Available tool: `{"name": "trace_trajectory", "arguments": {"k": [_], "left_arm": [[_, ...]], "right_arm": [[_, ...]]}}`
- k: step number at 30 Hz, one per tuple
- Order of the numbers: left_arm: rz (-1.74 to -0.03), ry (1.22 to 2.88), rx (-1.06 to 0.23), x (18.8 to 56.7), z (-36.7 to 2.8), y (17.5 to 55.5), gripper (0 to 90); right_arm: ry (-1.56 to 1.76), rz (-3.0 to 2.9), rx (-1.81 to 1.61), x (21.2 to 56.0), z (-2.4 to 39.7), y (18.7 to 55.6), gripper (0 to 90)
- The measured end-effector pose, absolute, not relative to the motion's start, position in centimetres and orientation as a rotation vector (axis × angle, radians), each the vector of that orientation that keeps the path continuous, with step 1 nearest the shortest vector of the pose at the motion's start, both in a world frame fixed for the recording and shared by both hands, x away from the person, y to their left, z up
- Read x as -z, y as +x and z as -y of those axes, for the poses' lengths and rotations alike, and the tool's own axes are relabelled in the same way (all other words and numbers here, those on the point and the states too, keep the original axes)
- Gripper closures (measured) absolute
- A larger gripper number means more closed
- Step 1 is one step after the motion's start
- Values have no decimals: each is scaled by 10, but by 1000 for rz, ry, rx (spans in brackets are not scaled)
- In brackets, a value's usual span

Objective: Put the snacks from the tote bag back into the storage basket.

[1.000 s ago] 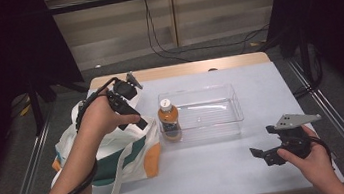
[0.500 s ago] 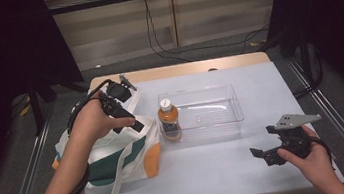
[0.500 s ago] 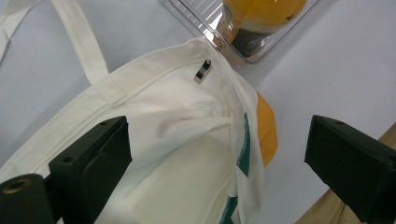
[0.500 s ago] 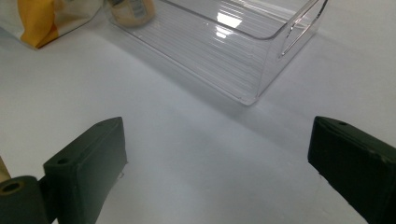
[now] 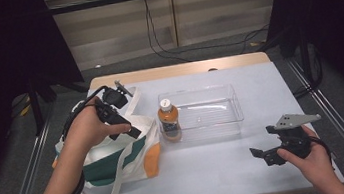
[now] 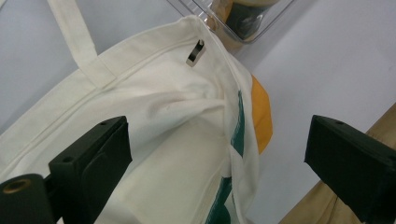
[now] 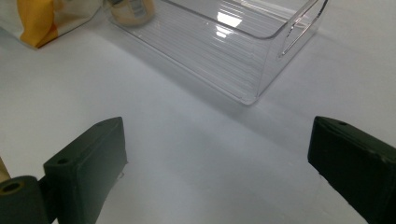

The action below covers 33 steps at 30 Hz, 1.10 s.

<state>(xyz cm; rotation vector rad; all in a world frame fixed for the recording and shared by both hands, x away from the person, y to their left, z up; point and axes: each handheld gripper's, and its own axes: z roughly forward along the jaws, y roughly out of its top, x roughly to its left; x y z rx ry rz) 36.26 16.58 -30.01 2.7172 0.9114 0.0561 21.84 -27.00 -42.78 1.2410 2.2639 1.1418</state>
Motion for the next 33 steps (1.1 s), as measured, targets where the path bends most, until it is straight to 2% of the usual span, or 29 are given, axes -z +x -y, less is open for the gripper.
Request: {"name": "trace_trajectory", "arguments": {"k": [33], "left_arm": [[-1015,2551,-46,323,-209,338,68]], "right_arm": [[1235,-2258,-1141,427,270,217,44]]}}
